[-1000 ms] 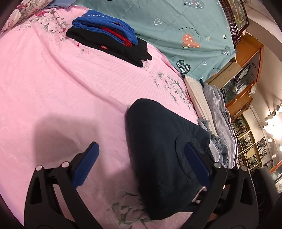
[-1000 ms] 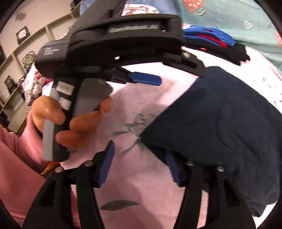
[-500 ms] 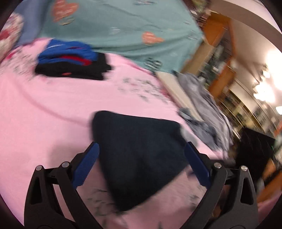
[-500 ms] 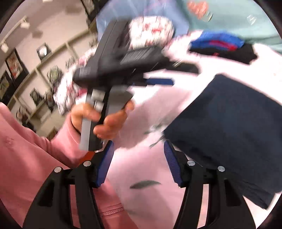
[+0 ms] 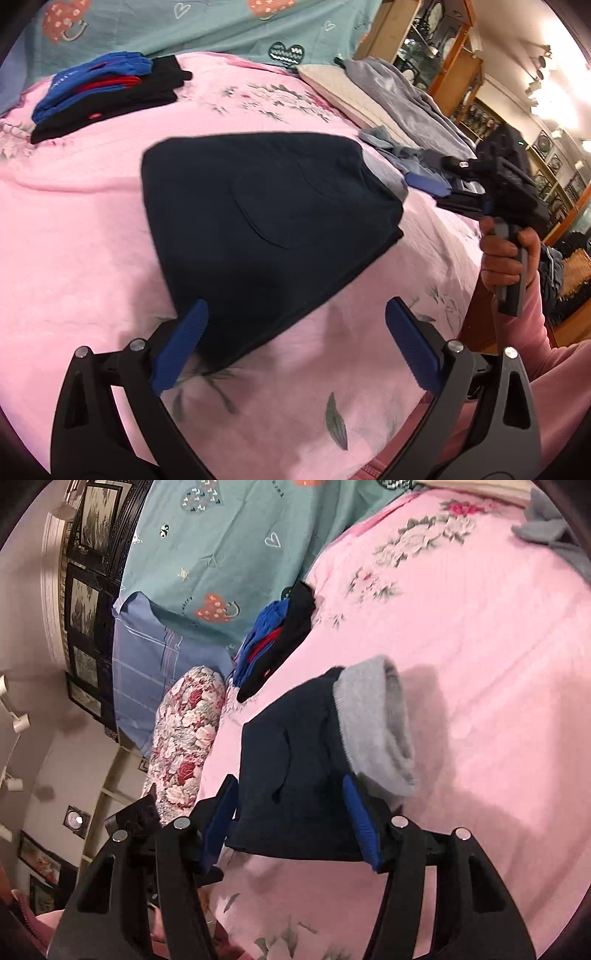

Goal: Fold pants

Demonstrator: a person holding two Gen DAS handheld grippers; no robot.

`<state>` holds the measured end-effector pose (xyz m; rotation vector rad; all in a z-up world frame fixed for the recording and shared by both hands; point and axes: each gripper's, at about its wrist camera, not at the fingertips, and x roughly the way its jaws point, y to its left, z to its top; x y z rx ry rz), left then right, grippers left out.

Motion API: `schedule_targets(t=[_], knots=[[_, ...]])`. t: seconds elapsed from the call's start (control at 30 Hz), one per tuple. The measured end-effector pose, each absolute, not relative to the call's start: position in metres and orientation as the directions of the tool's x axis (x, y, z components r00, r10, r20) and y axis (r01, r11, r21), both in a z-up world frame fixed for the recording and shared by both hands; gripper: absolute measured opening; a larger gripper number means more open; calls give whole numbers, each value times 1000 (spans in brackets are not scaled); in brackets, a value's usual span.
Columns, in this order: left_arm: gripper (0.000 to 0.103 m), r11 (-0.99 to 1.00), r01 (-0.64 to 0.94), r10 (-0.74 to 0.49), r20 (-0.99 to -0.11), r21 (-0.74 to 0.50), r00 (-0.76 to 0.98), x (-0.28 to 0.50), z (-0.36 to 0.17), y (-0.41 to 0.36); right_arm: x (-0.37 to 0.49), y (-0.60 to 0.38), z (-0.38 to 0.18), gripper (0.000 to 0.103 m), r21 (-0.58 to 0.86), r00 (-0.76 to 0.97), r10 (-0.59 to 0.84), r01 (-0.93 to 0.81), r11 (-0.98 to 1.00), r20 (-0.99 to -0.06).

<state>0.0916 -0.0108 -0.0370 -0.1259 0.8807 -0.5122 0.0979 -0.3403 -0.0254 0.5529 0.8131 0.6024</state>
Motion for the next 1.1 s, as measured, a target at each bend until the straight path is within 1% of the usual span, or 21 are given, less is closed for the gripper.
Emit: schedule_targets(t=[0.07,0.17,0.2,0.23,0.3,0.37,0.4,0.43,0.5,0.57,0.7,0.8,0.87,0.9,0.93,0.97,1.03,1.1], knots=[[98,858,389,-507,-666,-334,547,97,-21,-9,93,-334,-6,60,626,573,676,-327,708,-464],[101,843,425,-534,-605,-330,590,122,0,-20,103,-325,11,60,647,539,754,-430,630,-375],[101,845,426,-531,-605,-324,593,134,1,-26,110,-321,15,60,645,540,760,-444,622,-361],[101,853,414,-517,-624,-318,586,148,-2,-33,119,-316,17,60,641,539,762,-451,622,-360],[101,890,350,-449,-701,-293,554,174,-19,-42,148,-304,9,60,645,532,753,-427,634,-387],[101,927,273,-366,-786,-259,498,193,-44,-46,180,-303,-14,60,665,497,730,-345,663,-470],[101,929,267,-359,-801,-257,479,197,-51,-47,192,-306,-29,60,670,483,709,-290,683,-514],[101,930,278,-353,-796,-241,491,195,-54,-48,198,-310,-41,58,680,467,705,-259,687,-534],[101,935,290,-330,-796,-203,508,190,-52,-52,198,-317,-44,54,695,454,718,-256,672,-527],[101,939,283,-321,-798,-197,510,187,-51,-52,195,-319,-38,54,693,456,718,-259,673,-526],[101,937,279,-332,-795,-212,508,187,-51,-49,172,-314,-8,55,663,478,736,-352,661,-480],[101,937,279,-332,-794,-212,509,187,-52,-50,149,-304,-1,55,664,402,794,-441,604,-456],[101,935,278,-339,-793,-223,506,186,-52,-47,133,-296,-9,56,651,330,808,-479,589,-488],[101,935,272,-339,-796,-227,501,186,-52,-46,130,-292,-16,56,629,315,787,-477,614,-530],[101,936,263,-339,-797,-233,500,186,-51,-44,127,-290,-29,54,579,310,727,-450,680,-613],[101,937,246,-341,-796,-247,501,182,-47,-38,126,-290,-39,53,541,313,679,-426,725,-663],[101,931,219,-365,-777,-293,513,170,-39,-24,118,-296,-37,54,548,317,697,-444,709,-643],[101,928,175,-369,-758,-329,538,157,-32,-4,113,-303,-23,57,555,329,705,-444,703,-628]])
